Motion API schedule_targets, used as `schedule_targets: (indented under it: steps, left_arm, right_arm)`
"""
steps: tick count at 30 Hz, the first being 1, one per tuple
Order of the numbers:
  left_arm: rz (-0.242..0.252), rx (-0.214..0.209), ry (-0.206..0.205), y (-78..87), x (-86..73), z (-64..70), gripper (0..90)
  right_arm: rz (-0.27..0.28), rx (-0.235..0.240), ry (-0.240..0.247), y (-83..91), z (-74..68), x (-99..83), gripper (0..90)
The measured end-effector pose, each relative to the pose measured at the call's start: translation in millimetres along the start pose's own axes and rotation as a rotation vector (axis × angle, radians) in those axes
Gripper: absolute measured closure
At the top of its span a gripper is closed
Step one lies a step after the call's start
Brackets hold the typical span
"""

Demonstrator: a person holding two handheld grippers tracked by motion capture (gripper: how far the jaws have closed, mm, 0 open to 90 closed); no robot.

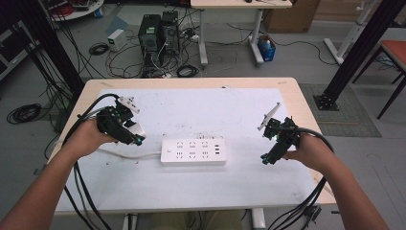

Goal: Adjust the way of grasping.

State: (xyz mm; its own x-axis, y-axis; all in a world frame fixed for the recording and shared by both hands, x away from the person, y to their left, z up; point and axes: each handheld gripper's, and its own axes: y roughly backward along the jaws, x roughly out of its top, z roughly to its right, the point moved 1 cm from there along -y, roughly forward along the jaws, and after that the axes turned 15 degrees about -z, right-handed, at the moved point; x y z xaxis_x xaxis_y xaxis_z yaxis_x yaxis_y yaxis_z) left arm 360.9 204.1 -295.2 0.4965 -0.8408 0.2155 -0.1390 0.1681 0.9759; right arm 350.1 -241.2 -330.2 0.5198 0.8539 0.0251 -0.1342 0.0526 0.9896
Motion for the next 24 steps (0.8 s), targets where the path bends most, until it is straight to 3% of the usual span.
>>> schedule_targets:
  steps: [2,10,11,15,17,21,24]
  left_arm:
    - [0.004,-0.004,-0.002,0.6,1.2,1.3,42.5]
    - [0.006,-0.017,-0.073,6.5,15.4,12.6,42.5]
    - [0.011,-0.018,-0.102,7.8,19.8,17.1,42.5]
    - [0.020,-0.021,-0.143,6.9,27.8,26.8,42.5]
    - [0.026,-0.025,-0.194,6.1,38.3,38.4,42.5]
    - [0.051,-0.035,-0.230,6.7,53.4,52.4,42.5]
    - [0.061,-0.037,-0.255,7.2,61.3,57.7,42.5]
  right_arm:
    - [0.013,-0.006,-0.015,1.1,-1.2,0.9,1.7]
    - [0.069,0.018,-0.113,6.6,-4.9,6.8,1.8]
    - [0.094,0.032,-0.132,8.3,-7.7,8.2,1.7]
    - [0.150,0.062,-0.159,12.4,-16.5,11.0,1.7]
    - [0.187,0.098,-0.181,14.4,-20.1,11.9,1.7]
    - [0.236,0.156,-0.216,16.0,-24.2,12.8,1.8]
    - [0.255,0.167,-0.222,15.5,-26.3,12.3,1.7]
